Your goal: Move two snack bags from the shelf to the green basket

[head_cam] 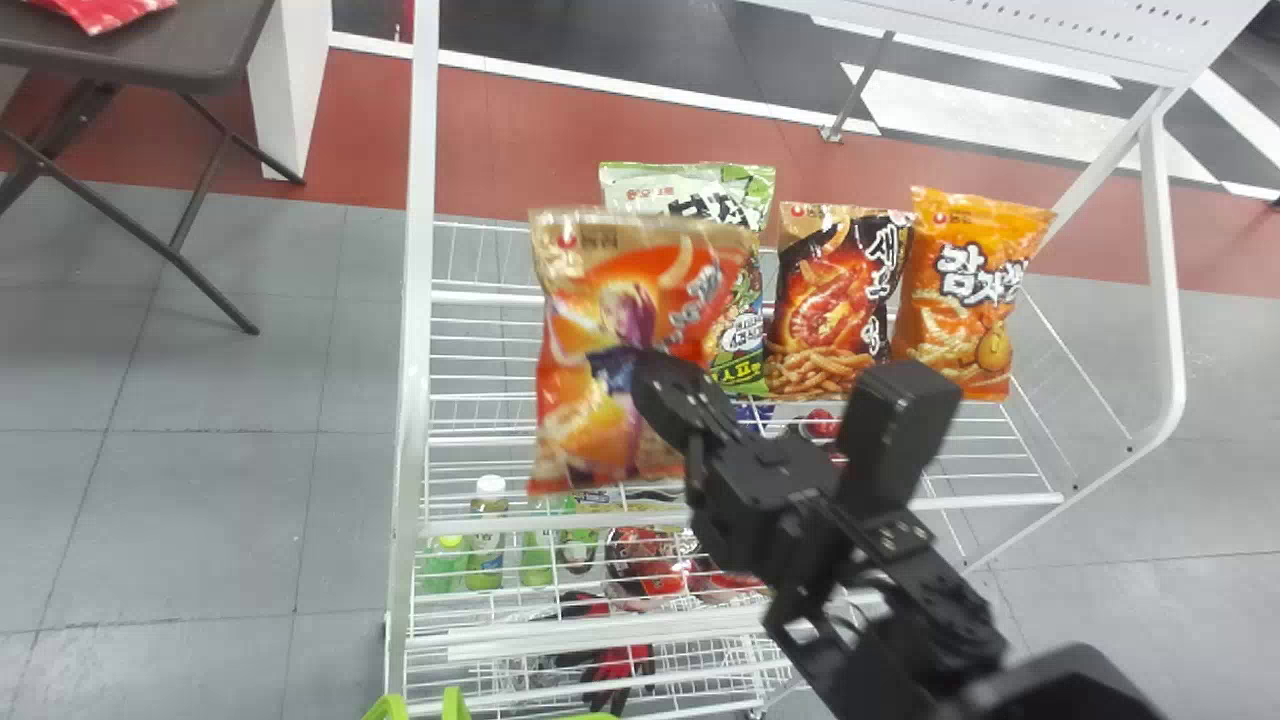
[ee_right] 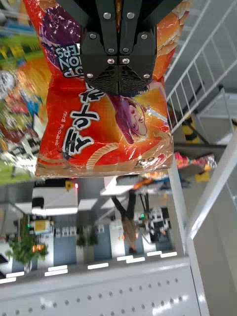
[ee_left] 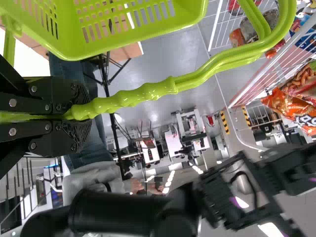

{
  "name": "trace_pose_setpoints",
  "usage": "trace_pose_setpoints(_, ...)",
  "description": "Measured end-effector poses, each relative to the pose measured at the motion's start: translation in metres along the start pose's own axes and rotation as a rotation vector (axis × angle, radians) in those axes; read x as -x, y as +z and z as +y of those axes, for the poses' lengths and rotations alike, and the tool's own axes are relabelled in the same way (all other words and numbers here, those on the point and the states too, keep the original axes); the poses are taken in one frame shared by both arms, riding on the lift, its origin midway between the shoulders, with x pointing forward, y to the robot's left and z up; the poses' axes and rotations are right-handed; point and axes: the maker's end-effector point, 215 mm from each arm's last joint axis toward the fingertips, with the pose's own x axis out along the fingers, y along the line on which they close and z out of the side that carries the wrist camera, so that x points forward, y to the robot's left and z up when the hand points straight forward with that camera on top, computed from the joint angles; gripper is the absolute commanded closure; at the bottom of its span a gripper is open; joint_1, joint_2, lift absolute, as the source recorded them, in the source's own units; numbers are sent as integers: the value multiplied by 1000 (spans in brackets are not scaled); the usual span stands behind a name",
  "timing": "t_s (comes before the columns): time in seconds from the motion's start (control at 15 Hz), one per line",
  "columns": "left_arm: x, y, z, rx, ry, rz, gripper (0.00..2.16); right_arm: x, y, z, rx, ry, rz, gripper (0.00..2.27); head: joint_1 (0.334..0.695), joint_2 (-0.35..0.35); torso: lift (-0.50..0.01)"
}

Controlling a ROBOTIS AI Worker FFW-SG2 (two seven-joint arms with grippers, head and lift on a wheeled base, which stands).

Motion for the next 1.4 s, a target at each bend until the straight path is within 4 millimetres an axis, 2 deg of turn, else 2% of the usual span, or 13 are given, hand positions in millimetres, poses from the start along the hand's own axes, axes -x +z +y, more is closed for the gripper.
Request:
trace_pose_setpoints(0.13, -1, 3, 0, -3, 0, -4, 2132, 31, -27, 0, -1, 14, 121, 2253, 695, -350, -15)
trace_pose_setpoints(0.27, -3, 4, 0, -3, -2, -10, 2132, 60, -62, 9, -18, 58, 270, 2253, 695, -350, -15)
trace_pose_setpoints(0.53, -4, 7, -1, -8, -6, -20, 2132, 106, -130, 19, -75, 88, 532, 2253, 695, -350, -15)
trace_pose_setpoints(0.67, -4, 7, -1, -9, -4, -21, 2132, 143, -173, 31, -113, 108, 720, 2253, 695, -350, -15)
trace_pose_setpoints(0.8, -4, 8, 1, -10, 0, -22, 2132, 175, -196, 51, -151, 157, 852, 2253, 695, -350, -15)
trace_pose_setpoints(0.93, -5, 10, 1, -11, 2, -27, 2132, 184, -193, 71, -160, 214, 873, 2253, 695, -350, -15)
trace_pose_setpoints(1.13, -7, 12, 1, -14, 6, -28, 2132, 185, -195, 95, -169, 278, 884, 2253, 695, -350, -15)
trace_pose_setpoints(1.27, -8, 13, 0, -15, 5, -25, 2132, 181, -202, 108, -170, 307, 895, 2253, 695, -350, -15)
trace_pose_setpoints(1.4, -8, 13, 0, -14, 4, -24, 2132, 177, -219, 119, -154, 320, 929, 2253, 695, -350, -15)
